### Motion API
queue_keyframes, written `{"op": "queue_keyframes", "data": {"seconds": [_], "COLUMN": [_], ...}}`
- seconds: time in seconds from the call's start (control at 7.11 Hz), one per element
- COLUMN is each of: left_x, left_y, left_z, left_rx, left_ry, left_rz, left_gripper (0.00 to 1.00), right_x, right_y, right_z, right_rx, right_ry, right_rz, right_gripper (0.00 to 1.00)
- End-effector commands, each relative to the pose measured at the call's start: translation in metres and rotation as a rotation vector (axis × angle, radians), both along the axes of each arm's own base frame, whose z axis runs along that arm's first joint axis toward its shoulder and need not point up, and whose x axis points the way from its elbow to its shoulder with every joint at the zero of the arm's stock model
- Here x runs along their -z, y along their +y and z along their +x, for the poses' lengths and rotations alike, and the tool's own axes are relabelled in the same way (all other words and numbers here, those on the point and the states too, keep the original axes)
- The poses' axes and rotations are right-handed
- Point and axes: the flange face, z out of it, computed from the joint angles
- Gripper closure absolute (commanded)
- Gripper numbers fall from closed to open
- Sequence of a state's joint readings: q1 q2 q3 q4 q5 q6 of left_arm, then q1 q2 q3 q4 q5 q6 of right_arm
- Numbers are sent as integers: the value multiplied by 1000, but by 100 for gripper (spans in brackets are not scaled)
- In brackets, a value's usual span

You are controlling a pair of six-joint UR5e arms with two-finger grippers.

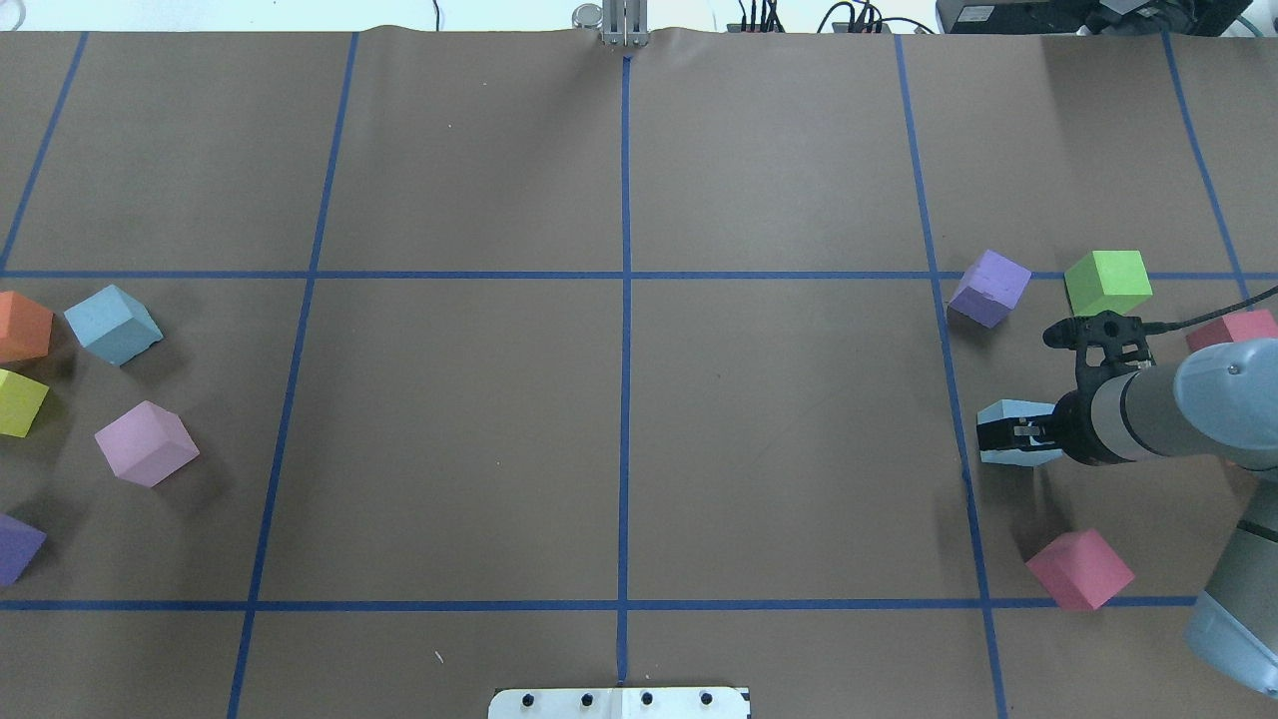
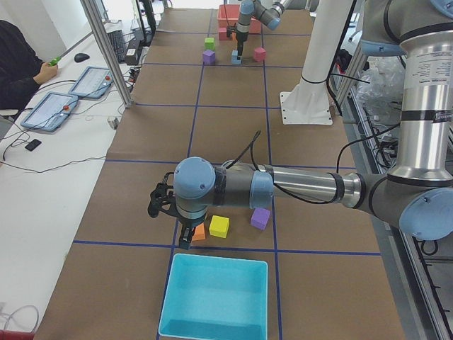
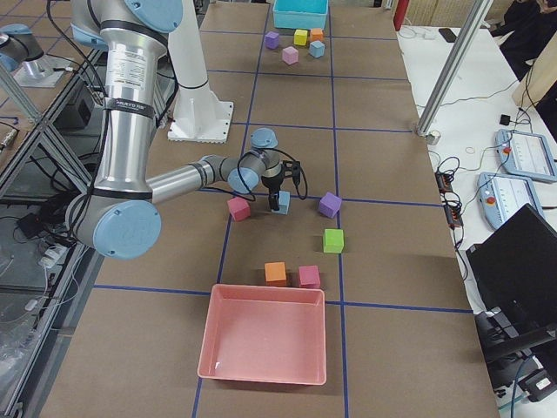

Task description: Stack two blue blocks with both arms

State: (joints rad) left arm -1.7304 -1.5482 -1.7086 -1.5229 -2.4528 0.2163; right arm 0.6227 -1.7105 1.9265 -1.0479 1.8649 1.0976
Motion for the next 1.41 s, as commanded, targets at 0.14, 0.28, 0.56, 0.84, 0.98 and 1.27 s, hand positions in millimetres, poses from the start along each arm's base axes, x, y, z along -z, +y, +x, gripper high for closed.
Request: {"op": "queue_keyframes", "data": {"seconds": [0.14, 0.28, 0.56, 0.84, 0.98, 1.27], "left_x": [-1, 0, 0, 0, 0, 1], "left_y": [0, 0, 0, 1, 0, 0], "left_z": [0, -1, 0, -1, 0, 0], "left_rx": [0, 1, 0, 1, 0, 0], "left_ry": [0, 0, 0, 0, 0, 0], "left_rz": [-1, -1, -3, -3, -3, -1], "left_gripper": [2, 2, 2, 2, 2, 2], "right_x": [3, 3, 3, 1, 3, 0], "right_y": [-17, -19, -20, -20, -20, -20], "right_z": [-11, -10, -10, -9, -9, -10], "right_rx": [-3, -6, -6, -6, -6, -6], "right_ry": [-5, -4, -5, -2, -4, -1], "right_rz": [11, 7, 7, 4, 6, 3], "right_gripper": [1, 1, 9, 23, 24, 30]}}
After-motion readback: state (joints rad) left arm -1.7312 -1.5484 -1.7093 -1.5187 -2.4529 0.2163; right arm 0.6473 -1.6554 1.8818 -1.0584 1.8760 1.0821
